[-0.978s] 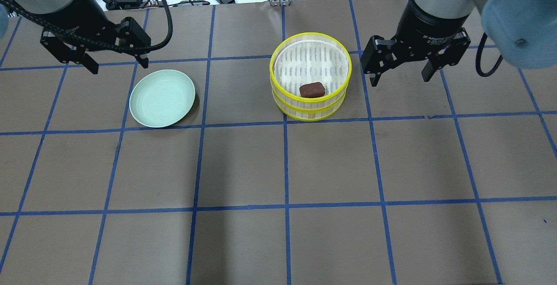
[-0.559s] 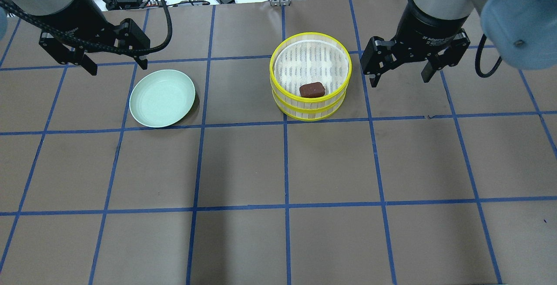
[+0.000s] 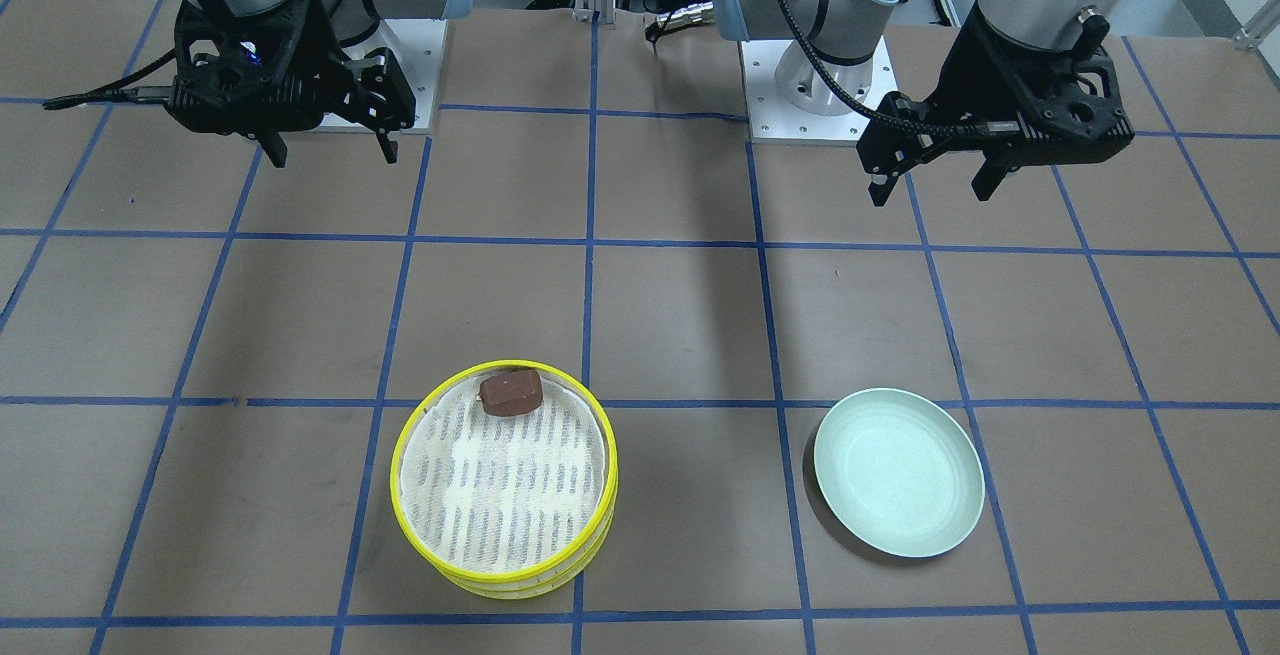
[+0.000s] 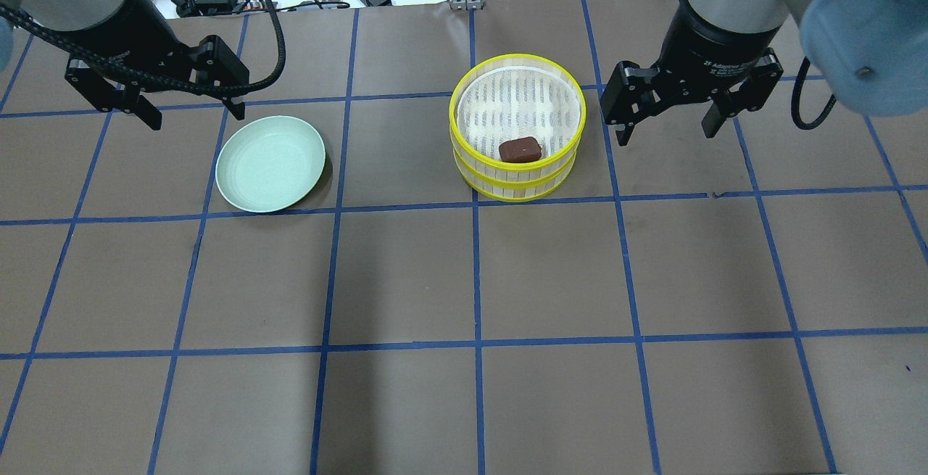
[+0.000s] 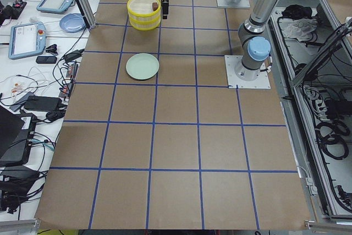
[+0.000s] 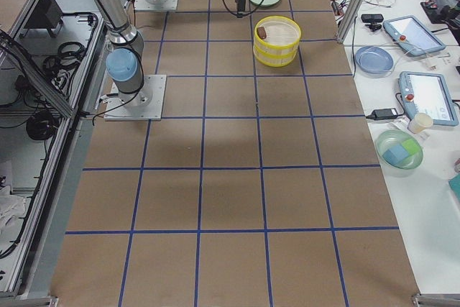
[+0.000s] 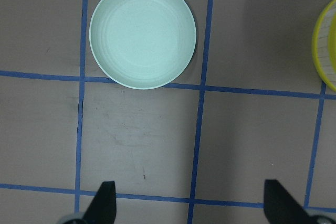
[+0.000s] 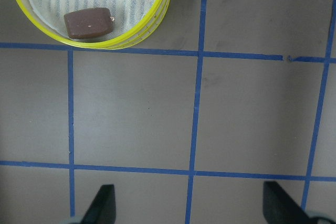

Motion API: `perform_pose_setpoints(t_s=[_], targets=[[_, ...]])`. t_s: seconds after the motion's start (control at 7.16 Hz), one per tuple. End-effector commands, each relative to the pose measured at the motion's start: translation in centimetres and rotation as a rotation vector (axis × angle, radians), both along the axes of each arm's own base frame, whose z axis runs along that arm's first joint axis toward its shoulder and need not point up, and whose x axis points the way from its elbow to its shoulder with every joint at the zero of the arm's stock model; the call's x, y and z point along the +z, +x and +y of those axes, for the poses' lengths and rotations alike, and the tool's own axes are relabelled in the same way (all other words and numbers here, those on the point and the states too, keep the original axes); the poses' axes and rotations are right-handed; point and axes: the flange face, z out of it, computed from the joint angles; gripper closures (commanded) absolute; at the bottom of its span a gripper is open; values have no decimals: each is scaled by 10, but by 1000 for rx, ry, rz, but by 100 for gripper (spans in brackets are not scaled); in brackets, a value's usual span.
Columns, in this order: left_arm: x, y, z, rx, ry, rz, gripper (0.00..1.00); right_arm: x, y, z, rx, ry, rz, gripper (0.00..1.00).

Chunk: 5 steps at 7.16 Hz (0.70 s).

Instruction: Stack buns with steamer

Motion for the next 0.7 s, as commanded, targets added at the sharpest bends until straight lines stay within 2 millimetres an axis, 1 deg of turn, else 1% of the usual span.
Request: perform_pose_setpoints(t_s=[0.0, 0.14, 0.56], targets=[[1, 1, 2, 2, -1, -1, 0, 0, 0, 0, 0, 0, 0, 0], [2, 2, 3, 3, -2, -4, 0, -1, 0, -1, 0, 1, 0, 0], [-3, 0, 4, 0, 7, -1, 0, 0, 0, 0, 0, 0, 0, 0]])
